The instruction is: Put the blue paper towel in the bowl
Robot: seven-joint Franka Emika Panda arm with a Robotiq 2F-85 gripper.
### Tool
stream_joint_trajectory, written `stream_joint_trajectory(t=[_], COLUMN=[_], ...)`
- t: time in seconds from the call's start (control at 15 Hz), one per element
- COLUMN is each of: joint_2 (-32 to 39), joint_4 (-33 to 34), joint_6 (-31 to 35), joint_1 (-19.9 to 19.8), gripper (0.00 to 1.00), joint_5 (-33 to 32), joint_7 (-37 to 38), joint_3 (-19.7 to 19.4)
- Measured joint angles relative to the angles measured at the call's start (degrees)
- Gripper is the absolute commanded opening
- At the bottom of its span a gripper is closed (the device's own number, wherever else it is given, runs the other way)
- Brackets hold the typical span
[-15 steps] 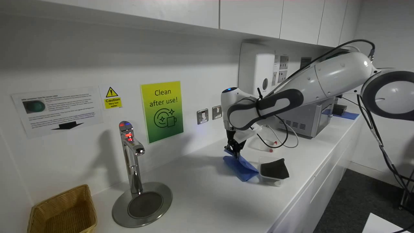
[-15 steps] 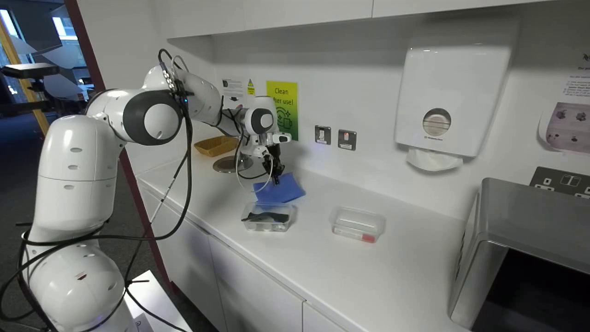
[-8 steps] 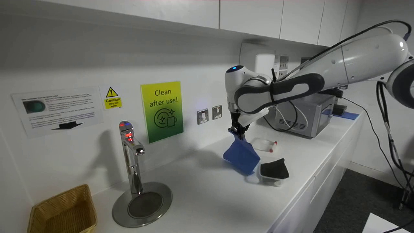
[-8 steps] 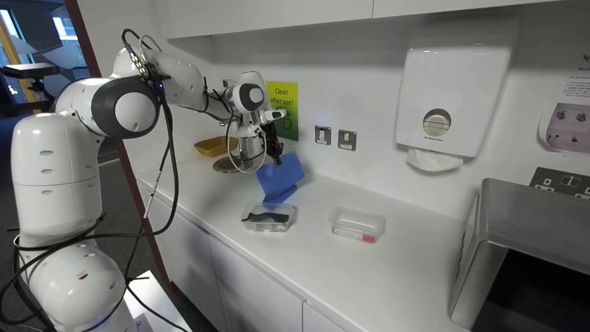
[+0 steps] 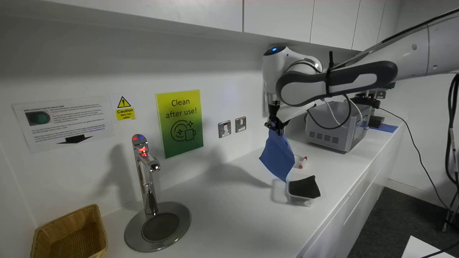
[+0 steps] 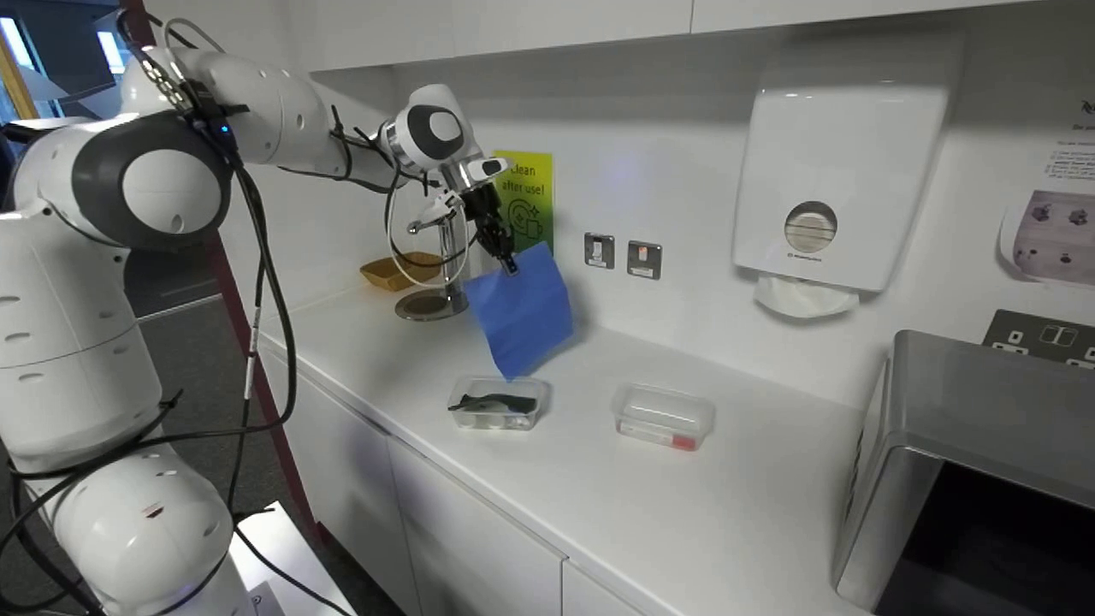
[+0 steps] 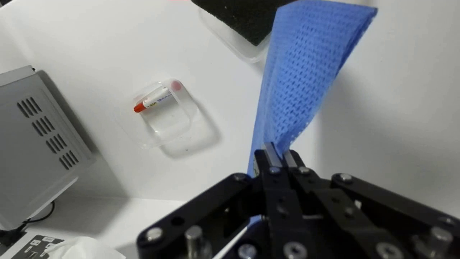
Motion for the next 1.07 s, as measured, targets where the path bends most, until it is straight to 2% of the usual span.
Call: stream_joint_trajectory(t=[0.67, 1.07], joint_2=[-12.6, -17.4], joint_4=[-3.9, -6.6], joint_6=[-7.5, -8.5], joint_1=[-2.0, -4.3], gripper=[0.00, 0.00], joint_5=[0.5, 6.3], joint_7=[1.0, 5.0], joint_3=[2.9, 3.4])
